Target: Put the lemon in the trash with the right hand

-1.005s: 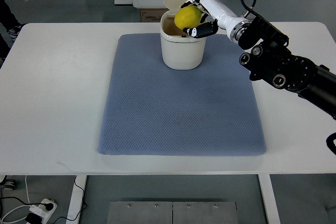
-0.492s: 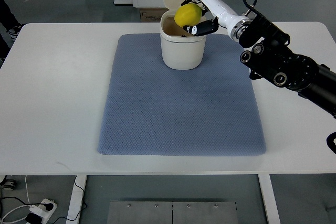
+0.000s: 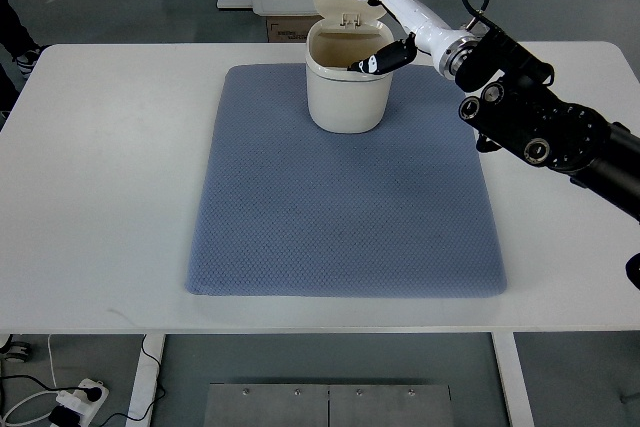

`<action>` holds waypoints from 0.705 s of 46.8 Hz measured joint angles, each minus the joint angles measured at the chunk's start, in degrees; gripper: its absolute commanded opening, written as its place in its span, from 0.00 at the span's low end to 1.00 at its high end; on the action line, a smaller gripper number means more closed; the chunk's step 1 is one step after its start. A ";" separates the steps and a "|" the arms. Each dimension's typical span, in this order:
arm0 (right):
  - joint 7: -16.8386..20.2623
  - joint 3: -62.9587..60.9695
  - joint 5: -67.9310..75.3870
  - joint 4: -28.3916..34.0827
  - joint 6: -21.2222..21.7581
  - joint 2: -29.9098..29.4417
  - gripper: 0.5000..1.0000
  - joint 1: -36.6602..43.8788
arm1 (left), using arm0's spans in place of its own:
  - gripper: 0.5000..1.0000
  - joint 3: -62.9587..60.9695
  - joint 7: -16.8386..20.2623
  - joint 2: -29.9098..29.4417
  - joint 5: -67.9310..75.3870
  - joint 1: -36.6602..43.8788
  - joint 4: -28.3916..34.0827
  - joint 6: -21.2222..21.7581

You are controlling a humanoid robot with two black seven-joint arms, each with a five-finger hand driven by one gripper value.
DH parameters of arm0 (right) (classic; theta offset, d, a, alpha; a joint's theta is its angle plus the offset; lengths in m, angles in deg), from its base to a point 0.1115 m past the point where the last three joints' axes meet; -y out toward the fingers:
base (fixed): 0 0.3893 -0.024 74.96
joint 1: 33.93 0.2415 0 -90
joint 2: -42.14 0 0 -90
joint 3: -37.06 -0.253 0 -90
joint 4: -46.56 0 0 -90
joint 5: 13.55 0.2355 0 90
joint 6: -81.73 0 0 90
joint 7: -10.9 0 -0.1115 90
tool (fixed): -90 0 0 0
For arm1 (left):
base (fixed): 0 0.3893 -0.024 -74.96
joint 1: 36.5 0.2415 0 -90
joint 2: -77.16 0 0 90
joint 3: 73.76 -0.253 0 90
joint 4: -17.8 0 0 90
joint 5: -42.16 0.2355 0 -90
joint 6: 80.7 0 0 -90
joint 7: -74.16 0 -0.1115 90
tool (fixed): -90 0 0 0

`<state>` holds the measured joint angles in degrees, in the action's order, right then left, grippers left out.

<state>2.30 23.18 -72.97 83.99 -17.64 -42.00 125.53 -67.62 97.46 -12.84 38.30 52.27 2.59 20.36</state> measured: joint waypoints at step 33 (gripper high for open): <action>1.08 -3.06 5.15 15.44 0.23 15.55 0.82 -5.04 | 1.00 0.00 0.01 0.00 0.00 0.00 0.00 0.00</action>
<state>3.37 20.12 -67.82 99.43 -17.41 -26.45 120.49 -67.61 97.47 -12.84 38.31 52.27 2.59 20.36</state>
